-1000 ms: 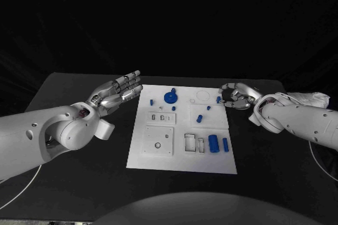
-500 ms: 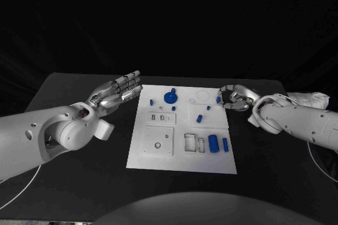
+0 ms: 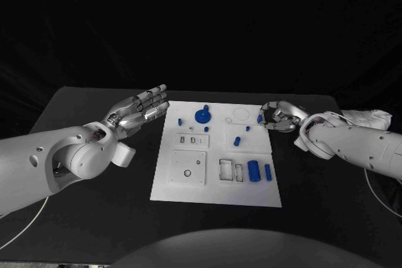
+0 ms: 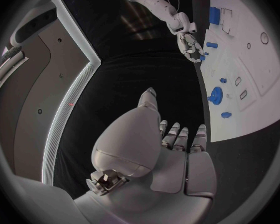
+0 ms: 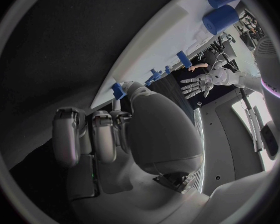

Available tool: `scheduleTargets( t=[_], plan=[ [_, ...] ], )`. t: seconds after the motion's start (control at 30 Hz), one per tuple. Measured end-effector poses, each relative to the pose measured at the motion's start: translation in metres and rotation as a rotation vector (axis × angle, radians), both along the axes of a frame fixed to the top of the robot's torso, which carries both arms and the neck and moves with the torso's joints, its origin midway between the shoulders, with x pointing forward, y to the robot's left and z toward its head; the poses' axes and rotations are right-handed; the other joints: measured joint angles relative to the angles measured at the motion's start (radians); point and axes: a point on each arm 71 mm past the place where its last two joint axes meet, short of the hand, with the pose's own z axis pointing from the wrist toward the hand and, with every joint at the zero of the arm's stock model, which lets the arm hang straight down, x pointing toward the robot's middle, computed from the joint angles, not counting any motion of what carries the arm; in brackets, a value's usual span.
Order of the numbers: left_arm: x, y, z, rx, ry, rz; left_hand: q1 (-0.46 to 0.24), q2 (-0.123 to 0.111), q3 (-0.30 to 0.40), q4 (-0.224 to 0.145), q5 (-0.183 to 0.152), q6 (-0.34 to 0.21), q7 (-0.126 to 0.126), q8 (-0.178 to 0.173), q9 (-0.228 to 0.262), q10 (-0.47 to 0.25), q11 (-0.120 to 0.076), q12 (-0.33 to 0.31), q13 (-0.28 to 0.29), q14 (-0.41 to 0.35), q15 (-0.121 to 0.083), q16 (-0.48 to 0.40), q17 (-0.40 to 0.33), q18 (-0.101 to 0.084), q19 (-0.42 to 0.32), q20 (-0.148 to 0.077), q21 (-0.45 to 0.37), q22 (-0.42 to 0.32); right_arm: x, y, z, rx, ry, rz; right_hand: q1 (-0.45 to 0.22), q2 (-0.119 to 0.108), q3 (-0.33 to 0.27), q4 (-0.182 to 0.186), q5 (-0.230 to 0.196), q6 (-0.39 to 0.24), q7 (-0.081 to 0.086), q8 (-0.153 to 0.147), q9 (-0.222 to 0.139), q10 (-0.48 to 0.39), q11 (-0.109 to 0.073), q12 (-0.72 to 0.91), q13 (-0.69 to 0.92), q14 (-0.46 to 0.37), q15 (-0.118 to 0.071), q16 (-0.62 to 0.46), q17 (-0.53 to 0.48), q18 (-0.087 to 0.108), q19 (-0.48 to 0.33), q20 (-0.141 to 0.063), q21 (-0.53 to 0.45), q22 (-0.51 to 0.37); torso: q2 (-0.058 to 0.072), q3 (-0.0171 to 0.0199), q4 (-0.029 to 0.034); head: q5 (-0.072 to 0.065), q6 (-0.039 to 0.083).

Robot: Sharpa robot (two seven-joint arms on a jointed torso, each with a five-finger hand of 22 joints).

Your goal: Assemble the parts on the task board

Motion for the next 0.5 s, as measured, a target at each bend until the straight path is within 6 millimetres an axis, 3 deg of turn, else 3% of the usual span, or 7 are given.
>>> scheduleTargets(
  t=[0.5],
  plan=[
    [-0.0004, 0.0005, -0.0003, 0.002, 0.005, -0.002, 0.0, 0.0, 0.0, 0.0, 0.0, 0.0, 0.0, 0.0, 0.0, 0.0, 0.0, 0.0, 0.0, 0.0, 0.0, 0.0, 0.0, 0.0, 0.0, 0.0, 0.0, 0.0, 0.0017, 0.004, -0.0007, 0.004, 0.0, 0.001, -0.001, 0.009, 0.008, -0.003, 0.0, 0.026, -0.004, 0.023, 0.003, 0.0, 0.0, 0.0, 0.0, 0.0, 0.0, 0.0, 0.001, 0.0, -0.007, 0.0, -0.004, 0.001, 0.0, 0.0, 0.0001, -0.002, 0.0]
  ],
)
